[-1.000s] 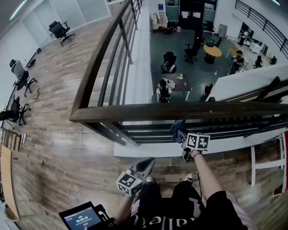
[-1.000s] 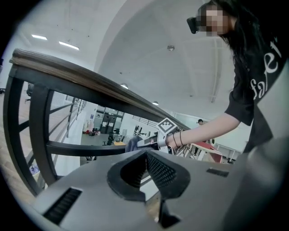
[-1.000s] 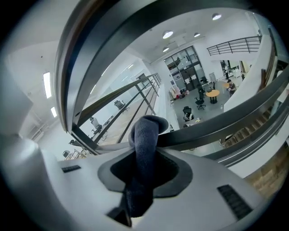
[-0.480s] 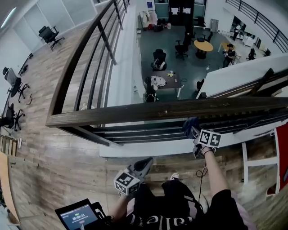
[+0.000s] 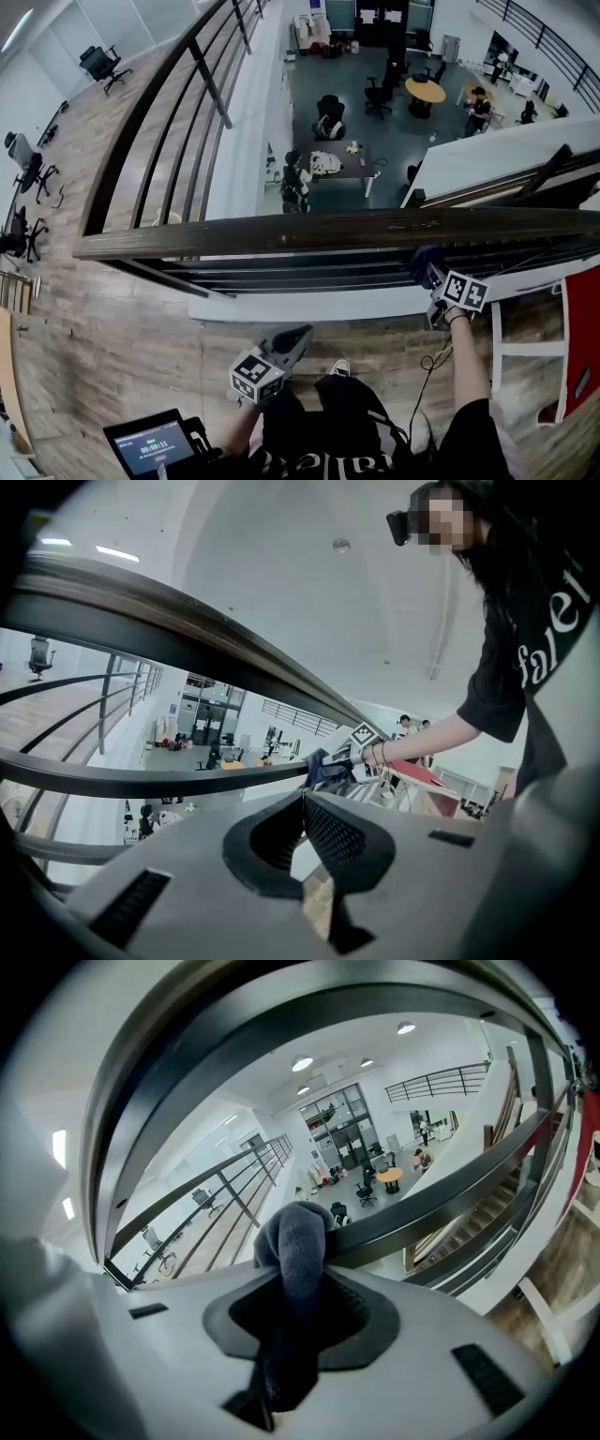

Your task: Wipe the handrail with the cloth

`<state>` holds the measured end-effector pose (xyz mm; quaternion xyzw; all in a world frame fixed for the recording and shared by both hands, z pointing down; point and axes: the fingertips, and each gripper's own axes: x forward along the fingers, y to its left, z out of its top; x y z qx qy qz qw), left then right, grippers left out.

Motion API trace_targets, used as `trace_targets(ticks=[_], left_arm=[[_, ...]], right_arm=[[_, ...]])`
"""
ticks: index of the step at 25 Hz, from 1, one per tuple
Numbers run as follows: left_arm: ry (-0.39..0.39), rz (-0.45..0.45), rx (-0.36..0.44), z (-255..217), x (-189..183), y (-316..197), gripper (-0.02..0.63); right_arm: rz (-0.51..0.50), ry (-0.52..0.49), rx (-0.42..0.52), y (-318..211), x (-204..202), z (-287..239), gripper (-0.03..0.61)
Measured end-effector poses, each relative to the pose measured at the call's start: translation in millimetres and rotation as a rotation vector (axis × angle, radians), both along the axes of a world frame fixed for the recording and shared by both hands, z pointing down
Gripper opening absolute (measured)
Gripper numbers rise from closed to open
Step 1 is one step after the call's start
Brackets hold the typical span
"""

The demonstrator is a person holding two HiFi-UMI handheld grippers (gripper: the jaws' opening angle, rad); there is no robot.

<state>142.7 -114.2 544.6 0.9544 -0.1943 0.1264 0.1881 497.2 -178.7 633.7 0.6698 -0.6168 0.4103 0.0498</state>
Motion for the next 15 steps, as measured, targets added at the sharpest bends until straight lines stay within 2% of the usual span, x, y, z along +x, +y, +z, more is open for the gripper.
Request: trace_targets(ticks=[2, 6, 10, 15], left_arm=[[-0.014, 0.009, -0.008, 6, 6, 4, 0.0], [-0.038, 0.006, 0.0, 26, 42, 14, 0.0], [-0.044, -0.017, -0.007, 19, 32, 6, 0.001], [-0.061, -0.064, -0.024, 33, 27, 11, 0.001]], right_arm=[[0.032, 0.016, -0.01, 11, 29, 3, 0.098], [0.091, 0.04, -0.03, 38, 118, 15, 0.098], [0.149, 0.08, -0.056, 46, 166, 2, 0.098], [0.222, 0.092, -0.062, 68, 220, 14, 0.098]])
